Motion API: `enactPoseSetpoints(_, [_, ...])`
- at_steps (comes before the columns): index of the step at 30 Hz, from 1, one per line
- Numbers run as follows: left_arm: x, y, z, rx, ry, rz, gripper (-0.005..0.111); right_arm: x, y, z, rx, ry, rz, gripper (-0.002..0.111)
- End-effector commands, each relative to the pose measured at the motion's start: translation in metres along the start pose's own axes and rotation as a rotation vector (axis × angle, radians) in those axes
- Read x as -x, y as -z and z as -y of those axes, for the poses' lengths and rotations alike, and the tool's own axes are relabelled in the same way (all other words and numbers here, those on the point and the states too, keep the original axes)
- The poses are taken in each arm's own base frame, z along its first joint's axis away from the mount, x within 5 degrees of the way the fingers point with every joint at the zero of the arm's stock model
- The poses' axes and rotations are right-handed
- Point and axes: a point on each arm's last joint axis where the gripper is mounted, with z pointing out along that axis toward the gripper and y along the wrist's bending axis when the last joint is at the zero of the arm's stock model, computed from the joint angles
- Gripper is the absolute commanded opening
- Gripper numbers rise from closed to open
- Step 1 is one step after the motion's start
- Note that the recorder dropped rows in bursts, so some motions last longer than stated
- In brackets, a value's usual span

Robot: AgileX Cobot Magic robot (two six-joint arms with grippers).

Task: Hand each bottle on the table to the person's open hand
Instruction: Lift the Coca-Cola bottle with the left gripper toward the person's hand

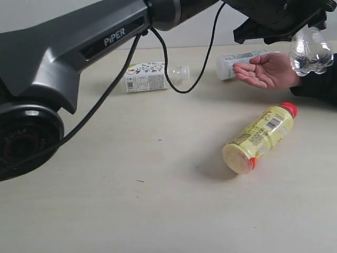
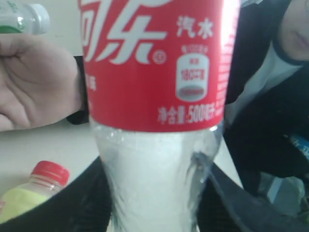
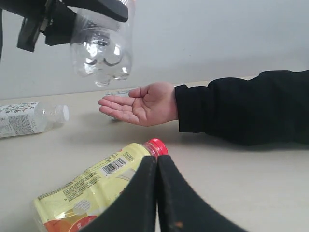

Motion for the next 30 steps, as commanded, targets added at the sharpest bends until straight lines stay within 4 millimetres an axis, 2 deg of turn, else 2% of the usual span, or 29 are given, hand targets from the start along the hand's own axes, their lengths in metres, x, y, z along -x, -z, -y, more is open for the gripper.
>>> enactPoseSetpoints(1, [0.01,-0.004,-0.004,-0.06,0.086,0.068,0.0,-0.001,0.0,0.0,-0.003,0.0,0.006,0.0])
enactPoseSetpoints(12, [0.017,-0.025,-0.045,0.055,0.142,0.138,0.0,-0.001,0.0,0.0,-0.003,0.0,0.006,0.0])
enactPoseSetpoints(24, [0.005,-0.06,-0.088,0.114,0.201,0.156,0.0,-0.001,0.0,0.0,-0.003,0.0,0.006,0.0])
enactPoseSetpoints(30, [0.0,-0.071,-0.101,0.108,0.214,0.164,0.0,-0.001,0.0,0.0,-0.003,0.0,0.006,0.0])
